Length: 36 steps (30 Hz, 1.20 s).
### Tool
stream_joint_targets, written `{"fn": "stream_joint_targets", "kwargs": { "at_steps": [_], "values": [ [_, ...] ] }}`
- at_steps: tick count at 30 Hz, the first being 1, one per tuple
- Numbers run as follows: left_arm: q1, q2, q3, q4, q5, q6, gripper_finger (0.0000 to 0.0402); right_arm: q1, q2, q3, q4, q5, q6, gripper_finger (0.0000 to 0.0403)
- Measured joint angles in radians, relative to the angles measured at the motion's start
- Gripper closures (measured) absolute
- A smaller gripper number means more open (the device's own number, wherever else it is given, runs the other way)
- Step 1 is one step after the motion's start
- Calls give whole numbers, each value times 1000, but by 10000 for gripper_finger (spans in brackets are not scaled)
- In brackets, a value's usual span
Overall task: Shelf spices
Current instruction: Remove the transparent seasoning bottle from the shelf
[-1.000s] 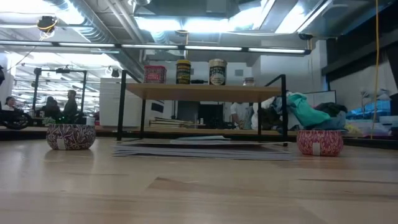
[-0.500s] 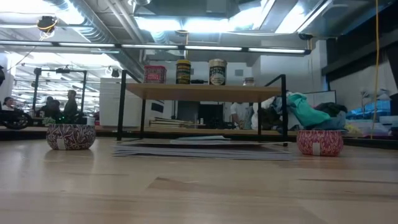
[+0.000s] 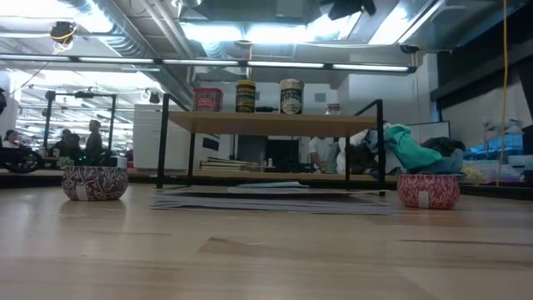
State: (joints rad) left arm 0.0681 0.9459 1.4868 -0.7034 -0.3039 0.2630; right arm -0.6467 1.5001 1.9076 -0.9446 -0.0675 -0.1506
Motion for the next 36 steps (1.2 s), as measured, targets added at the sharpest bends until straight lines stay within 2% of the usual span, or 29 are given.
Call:
{"fn": "stream_joint_targets", "kwargs": {
  "at_steps": [4,12,18,23,30,33,36],
  "values": [
    [0,-2,0,-23,-29,-6,205,-11,26,0,-28,9,-52,325],
    [0,6,-8,-88,-75,-30,205,-9,38,0,67,225,-109,223],
    [0,17,-8,-108,-80,-50,205,-8,37,0,169,336,-113,193],
    [0,19,-8,-125,-80,-54,205,-8,39,0,106,256,-151,191],
    [0,19,-8,-139,-80,-55,205,-8,66,-1,-111,142,-192,189],
    [0,19,-8,-155,-80,-55,205,-9,95,-1,-208,38,-216,167],
    [0,19,-8,-164,-80,-65,205,-5,127,-2,-232,48,-241,126]
  ]
}}
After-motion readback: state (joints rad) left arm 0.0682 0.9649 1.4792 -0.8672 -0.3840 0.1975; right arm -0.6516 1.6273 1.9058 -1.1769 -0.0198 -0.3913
